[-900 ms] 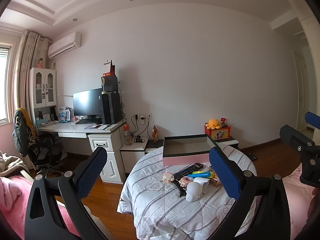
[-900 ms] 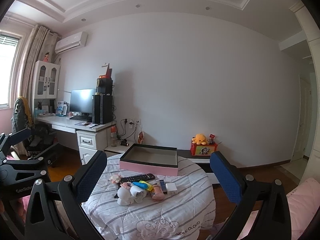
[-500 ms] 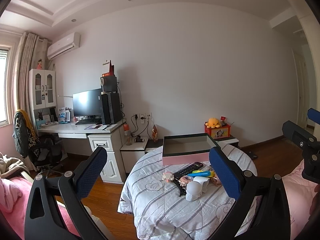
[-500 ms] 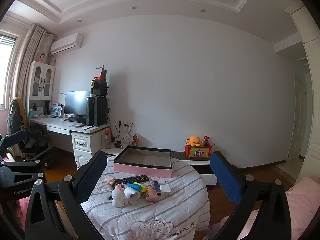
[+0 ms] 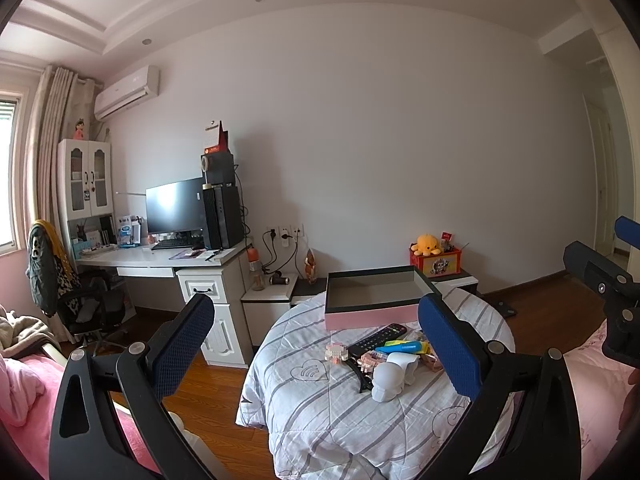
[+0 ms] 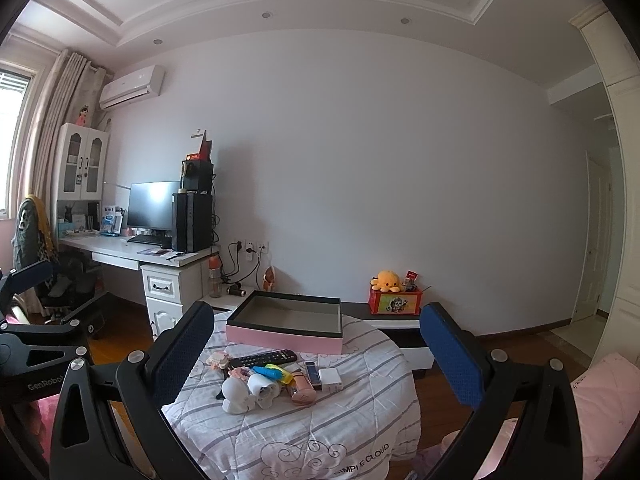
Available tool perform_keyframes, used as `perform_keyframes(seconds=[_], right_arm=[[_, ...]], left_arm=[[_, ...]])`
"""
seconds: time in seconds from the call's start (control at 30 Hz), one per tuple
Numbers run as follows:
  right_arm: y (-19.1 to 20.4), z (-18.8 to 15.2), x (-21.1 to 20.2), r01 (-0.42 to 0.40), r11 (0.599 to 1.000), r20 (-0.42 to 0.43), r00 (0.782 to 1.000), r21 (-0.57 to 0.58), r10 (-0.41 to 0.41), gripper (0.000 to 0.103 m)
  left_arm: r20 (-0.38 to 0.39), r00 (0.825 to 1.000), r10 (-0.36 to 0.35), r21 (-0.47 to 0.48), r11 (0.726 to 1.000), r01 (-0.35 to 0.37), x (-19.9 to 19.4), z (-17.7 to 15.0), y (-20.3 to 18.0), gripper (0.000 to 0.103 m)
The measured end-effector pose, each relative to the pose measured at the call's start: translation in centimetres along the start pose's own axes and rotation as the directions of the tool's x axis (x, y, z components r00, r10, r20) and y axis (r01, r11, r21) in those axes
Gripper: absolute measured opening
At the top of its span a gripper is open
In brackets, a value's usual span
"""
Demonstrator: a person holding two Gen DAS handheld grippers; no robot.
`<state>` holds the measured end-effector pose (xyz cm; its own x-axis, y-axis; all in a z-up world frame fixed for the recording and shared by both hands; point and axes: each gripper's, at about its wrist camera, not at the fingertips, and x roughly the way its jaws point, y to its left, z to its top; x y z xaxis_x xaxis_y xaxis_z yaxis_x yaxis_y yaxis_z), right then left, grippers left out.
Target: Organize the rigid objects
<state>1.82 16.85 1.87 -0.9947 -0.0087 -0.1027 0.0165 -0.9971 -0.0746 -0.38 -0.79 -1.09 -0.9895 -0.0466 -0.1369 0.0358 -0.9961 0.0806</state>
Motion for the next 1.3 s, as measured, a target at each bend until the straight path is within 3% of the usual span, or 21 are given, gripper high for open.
perform_keyframes(seconds=[0.5,0.83,1.0,1.17,1.3], right_arm=[[0.0,-0.4,0.8,-0.004,1.0,-0.012,1.0,-0.007,0.004,0.103],[-0.8,-3.9,6.6,-0.018,1.0,-0.152,0.988,0.009,0.02,0.103],[-1.1,-6.9,10.6,-0.027,1.0,-0.255,0.967,0.007,0.027,0.103],[-1.8,-10.9,15.2,-0.038,0.999,-0.38,0.924,0.022,0.043,0.103],[-2.4,-13.5,18.1,-0.056,0.998,-0.453,0.889,0.034,0.065,0.103]], left_arm=[[-0.013,1.0,-0.005,0.008,1.0,0.005,0.8,-0.4,-0.3,0.103],[-0.178,0.984,-0.015,0.015,1.0,0.018,8.0,-4.4,-1.6,0.103],[-0.288,0.957,-0.04,0.011,0.999,0.046,12.1,-7.7,-2.3,0.103],[-0.425,0.903,-0.061,0.01,0.997,0.072,16.9,-11.5,-3.9,0.103],[-0.488,0.866,-0.114,-0.013,0.992,0.123,19.6,-13.1,-5.7,0.103]])
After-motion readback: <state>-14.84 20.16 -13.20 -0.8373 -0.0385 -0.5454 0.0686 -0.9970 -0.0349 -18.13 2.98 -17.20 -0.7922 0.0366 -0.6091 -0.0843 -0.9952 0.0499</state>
